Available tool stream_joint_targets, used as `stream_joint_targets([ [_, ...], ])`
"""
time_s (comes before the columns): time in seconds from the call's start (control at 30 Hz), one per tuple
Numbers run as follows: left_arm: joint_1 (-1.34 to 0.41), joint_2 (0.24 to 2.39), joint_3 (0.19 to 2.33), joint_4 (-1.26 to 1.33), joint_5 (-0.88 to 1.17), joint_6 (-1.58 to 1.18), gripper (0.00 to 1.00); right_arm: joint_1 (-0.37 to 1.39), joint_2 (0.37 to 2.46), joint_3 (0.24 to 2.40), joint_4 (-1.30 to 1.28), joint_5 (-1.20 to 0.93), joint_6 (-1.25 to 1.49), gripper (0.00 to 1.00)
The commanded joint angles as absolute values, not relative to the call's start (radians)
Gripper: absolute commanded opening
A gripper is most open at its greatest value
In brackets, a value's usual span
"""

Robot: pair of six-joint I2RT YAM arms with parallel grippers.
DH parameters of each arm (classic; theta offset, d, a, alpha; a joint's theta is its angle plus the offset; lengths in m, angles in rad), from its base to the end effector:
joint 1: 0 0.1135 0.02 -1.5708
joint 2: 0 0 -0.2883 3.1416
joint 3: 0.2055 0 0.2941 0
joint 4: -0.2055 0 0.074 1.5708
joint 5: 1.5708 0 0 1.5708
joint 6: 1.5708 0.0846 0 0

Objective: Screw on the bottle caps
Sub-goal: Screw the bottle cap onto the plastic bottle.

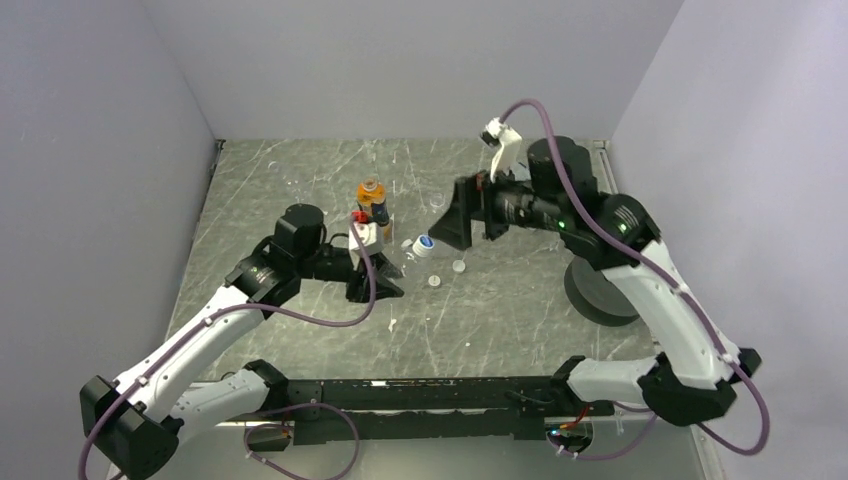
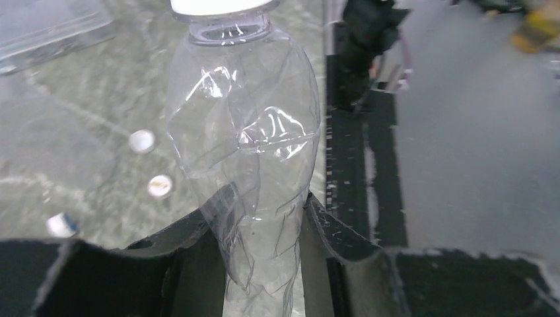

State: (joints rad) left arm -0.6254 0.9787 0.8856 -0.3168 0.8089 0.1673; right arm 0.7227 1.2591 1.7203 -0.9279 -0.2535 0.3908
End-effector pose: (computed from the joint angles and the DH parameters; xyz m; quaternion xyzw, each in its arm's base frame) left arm 0.1853 -0.2093 0.3329 0.4959 0.6258 -0.4349 0.4163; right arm 0.2124 0.2156 0.4996 -0.2049 0.8221 0.3663 0.3848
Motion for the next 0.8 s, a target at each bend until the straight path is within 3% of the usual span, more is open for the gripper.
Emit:
stream_joint_targets([
  [0.0,-0.57,0.968,0.896,-0.31,1.243,0.163,0.0,0.729,1.168,1.615,-0.849,-0.55,0.228,0.99],
  [0.2,-0.568,1.038,0.923,-0.38,1.359,0.201,0.0,0.743,1.155,1.553,-0.794,-0.701,0.218,0.84],
  [0.3,-0.568,1.038,0.916,-0.351,1.362,0.184,0.0,0.785,1.185,1.56,-0.798,-0.682,0.205,0.68],
  [0.6,-0.568,1.033,0.896,-0.322,1.358,0.153,0.0,0.824,1.232,1.601,-0.809,-0.654,0.19,0.48],
  [0.77,-0.568,1.029,0.897,-0.328,1.3,0.152,0.0,0.831,1.24,1.61,-0.815,-0.633,0.21,0.26],
])
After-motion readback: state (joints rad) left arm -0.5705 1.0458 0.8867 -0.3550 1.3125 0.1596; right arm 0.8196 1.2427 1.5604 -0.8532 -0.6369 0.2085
